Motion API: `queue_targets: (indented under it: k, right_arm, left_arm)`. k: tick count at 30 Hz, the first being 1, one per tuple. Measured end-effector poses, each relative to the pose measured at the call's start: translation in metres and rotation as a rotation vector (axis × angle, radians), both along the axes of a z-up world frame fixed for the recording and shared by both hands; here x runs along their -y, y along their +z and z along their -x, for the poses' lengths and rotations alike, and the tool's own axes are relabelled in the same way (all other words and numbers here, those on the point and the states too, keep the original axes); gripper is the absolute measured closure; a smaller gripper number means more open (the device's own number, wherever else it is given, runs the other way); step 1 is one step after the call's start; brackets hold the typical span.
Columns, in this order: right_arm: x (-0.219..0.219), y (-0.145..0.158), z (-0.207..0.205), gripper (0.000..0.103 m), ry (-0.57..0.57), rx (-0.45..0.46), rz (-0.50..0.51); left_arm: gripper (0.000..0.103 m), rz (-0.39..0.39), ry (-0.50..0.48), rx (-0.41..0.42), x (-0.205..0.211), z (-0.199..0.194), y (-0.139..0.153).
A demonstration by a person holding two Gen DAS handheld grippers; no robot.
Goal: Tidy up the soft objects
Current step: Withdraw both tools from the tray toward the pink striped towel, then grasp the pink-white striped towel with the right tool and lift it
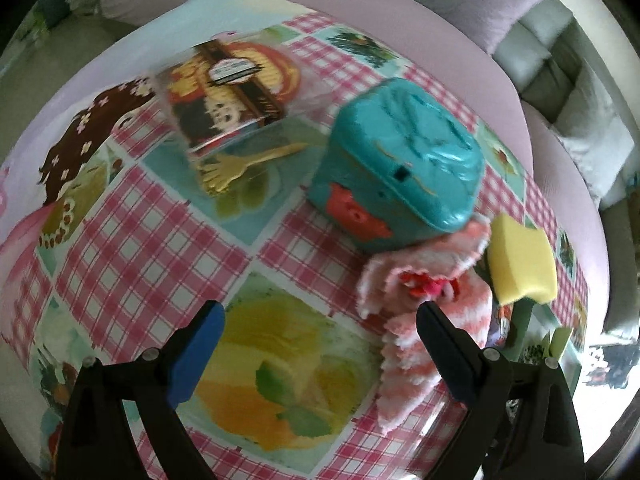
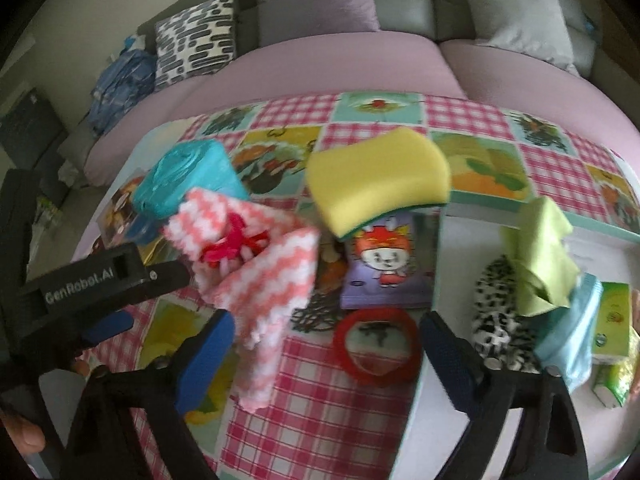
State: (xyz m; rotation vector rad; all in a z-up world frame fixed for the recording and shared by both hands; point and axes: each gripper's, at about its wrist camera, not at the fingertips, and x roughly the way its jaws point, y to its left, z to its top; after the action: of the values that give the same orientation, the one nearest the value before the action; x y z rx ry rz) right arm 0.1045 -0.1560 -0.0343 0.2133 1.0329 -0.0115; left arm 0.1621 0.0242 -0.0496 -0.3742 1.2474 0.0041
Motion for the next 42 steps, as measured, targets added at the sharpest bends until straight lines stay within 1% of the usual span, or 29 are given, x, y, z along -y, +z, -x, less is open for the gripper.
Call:
queue_targets:
  k: [4,6,8,10,15,17,22,24,26,27,28,29,30,34,38,42]
  right_arm:
    - [-0.012,-0.007,-0.007,0.022,0.047,-0.004,-0.017]
    - [-0.015,-0.011,-0.011,0.029,0.062,-0.01,-0.03]
    - [-0.019,-0.015,-0.014,0.038,0.076,-0.021,-0.04]
    - [-0.023,-0.02,-0.017,0.043,0.089,-0.033,-0.057]
    - [-0.031,-0.033,-0.025,0.047,0.103,-0.06,-0.075]
    - [-0.032,-0.038,-0.027,0.052,0.1,-0.071,-0.08]
    - [-0.033,-0.039,-0.03,0.055,0.1,-0.061,-0.112]
    - [-0.034,-0.038,-0.03,0.062,0.102,-0.059,-0.127]
    - [-0.033,-0.038,-0.031,0.073,0.099,-0.057,-0.128]
    - [-0.033,-0.038,-0.031,0.074,0.096,-0.057,-0.126]
    - [-0.032,-0.037,-0.031,0.079,0.093,-0.053,-0.132]
    - [-0.031,-0.037,-0.031,0.085,0.09,-0.05,-0.141]
    - [-0.029,-0.036,-0.031,0.089,0.087,-0.045,-0.148]
    - [-0.024,-0.028,-0.027,0.092,0.081,-0.022,-0.156]
    - [-0.021,-0.017,-0.022,0.093,0.089,0.009,-0.178]
    - [-0.02,-0.005,-0.013,0.093,0.109,0.038,-0.18]
  left_arm:
    - [0.006,0.004,0.032,-0.001,-0.009,0.002,0.0]
    - [0.006,0.01,0.042,-0.004,-0.013,0.004,0.0]
    - [0.006,0.02,0.053,-0.01,-0.015,0.004,-0.001]
    - [0.006,0.025,0.059,-0.015,-0.018,0.007,-0.001]
    - [0.006,0.023,0.062,-0.016,-0.017,0.005,-0.002]
    - [0.006,0.028,0.065,-0.02,-0.017,0.007,-0.002]
    - [0.006,0.04,0.07,-0.03,-0.017,0.006,-0.004]
    - [0.007,0.043,0.072,-0.031,-0.017,0.005,-0.006]
    - [0.007,0.046,0.074,-0.032,-0.017,0.005,-0.007]
    - [0.007,0.047,0.075,-0.032,-0.018,0.005,-0.007]
    - [0.007,0.048,0.075,-0.032,-0.019,0.005,-0.007]
    - [0.007,0.049,0.075,-0.032,-0.019,0.005,-0.007]
    - [0.007,0.05,0.074,-0.031,-0.019,0.005,-0.007]
    - [0.007,0.053,0.067,-0.023,-0.017,0.005,-0.004]
    - [0.007,0.067,0.067,-0.013,-0.017,0.005,-0.002]
    - [0.007,0.076,0.069,0.001,-0.018,0.006,0.002]
